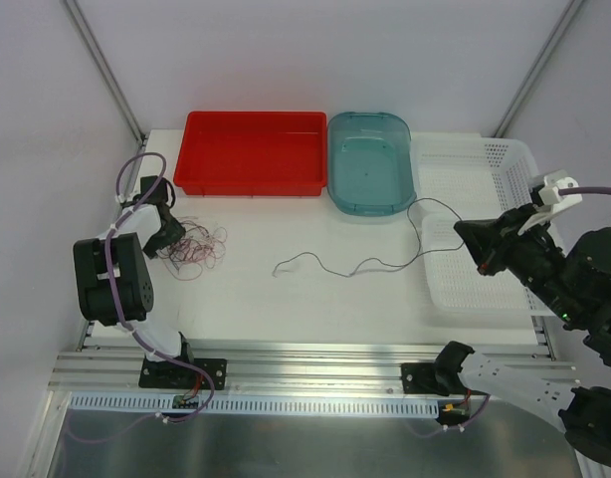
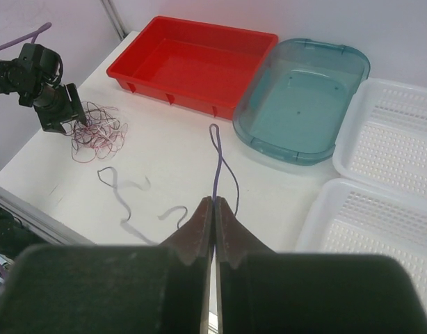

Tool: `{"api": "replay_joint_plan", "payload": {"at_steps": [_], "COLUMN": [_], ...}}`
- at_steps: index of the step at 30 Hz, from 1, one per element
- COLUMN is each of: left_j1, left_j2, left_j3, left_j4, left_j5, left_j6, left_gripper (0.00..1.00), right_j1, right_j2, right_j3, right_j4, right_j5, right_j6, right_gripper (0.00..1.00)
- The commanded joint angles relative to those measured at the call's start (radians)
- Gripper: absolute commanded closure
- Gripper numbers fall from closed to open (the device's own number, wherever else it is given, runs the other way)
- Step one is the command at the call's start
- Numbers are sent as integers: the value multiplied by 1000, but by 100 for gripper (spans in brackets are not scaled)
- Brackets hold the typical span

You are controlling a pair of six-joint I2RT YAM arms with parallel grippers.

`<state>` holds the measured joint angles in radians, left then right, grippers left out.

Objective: Untangle the cables

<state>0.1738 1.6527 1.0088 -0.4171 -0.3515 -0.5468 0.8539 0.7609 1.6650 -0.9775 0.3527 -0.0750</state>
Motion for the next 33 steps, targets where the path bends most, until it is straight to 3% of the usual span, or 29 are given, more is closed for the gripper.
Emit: {"api": "replay_joint_plan", "payload": {"at_steps": [1, 9, 12, 18, 20, 26, 33], "left_j1": [0, -2, -5, -10, -8, -69, -284], "left_j2": [-42, -192, -308, -517, -606, -844, -1028], "left_j3": [30, -12, -47, -136, -162, -285, -357], "left_j4": [-35, -37, -37, -34, -35, -15, -12], "left_j5": [17, 185, 293, 495, 572, 597, 393], "left_j6": [34, 73, 85, 157, 186, 254, 335], "left_gripper": [37, 29, 22, 7, 1, 1, 1], "right_j1": [-4, -7, -7, -29, -30, -30, -52], "right_j2": [26, 89, 124, 202, 222, 241, 304], "right_j3": [-33, -365, -546, -688, -666, -476, -65], "right_j4": [-3, 201, 316, 427, 415, 323, 119], "right_j5": [-23, -184, -202, -176, -190, -152, 1], "right_j6": [10, 121, 148, 190, 184, 123, -8], "right_gripper": [99, 99, 99, 99, 99, 99, 99]}}
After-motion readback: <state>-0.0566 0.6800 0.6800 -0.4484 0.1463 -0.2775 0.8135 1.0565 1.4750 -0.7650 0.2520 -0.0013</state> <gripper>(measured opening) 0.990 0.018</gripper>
